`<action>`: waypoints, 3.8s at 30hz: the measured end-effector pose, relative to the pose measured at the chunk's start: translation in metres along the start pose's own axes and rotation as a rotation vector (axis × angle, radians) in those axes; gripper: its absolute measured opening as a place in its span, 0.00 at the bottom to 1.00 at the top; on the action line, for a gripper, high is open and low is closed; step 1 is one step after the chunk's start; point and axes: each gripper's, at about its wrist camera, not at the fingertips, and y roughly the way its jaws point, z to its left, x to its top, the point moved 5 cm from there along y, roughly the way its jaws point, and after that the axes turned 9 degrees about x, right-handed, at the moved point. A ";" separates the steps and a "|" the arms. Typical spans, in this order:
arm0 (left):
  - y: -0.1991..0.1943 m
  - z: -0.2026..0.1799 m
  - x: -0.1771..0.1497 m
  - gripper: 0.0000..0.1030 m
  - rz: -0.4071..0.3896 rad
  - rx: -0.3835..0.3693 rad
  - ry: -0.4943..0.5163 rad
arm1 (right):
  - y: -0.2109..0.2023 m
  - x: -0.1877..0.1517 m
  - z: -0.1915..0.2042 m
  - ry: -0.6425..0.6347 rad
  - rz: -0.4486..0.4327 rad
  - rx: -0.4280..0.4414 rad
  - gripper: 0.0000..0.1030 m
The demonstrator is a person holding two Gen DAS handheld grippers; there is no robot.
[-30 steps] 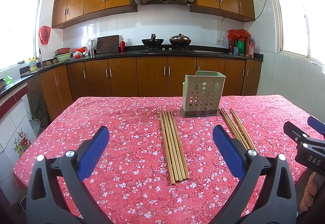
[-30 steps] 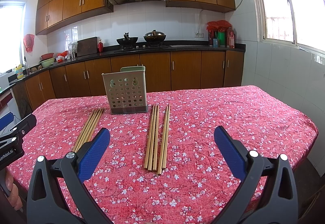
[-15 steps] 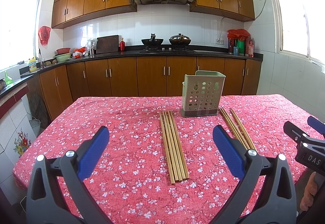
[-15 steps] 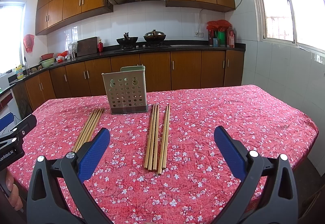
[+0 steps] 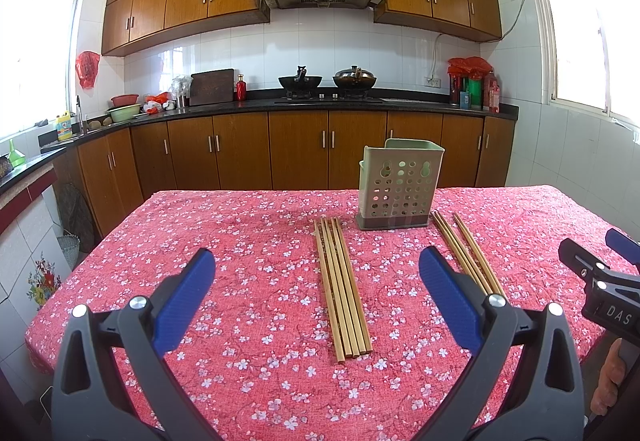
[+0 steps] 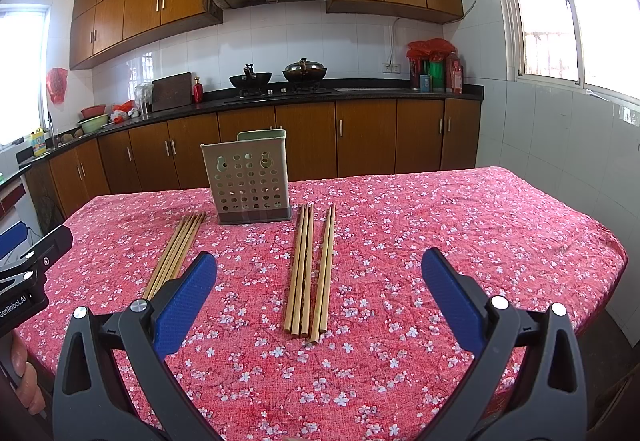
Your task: Organize utensils
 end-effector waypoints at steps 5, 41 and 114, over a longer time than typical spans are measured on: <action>0.000 0.000 0.000 0.96 0.000 0.000 0.000 | 0.000 0.000 0.000 0.000 0.000 0.000 0.98; 0.087 0.030 -0.019 0.90 0.240 0.097 -0.023 | 0.089 -0.010 -0.059 0.109 0.289 -0.052 0.62; 0.218 0.030 -0.047 0.10 0.513 -0.029 0.075 | 0.172 -0.030 -0.096 0.162 0.474 -0.025 0.08</action>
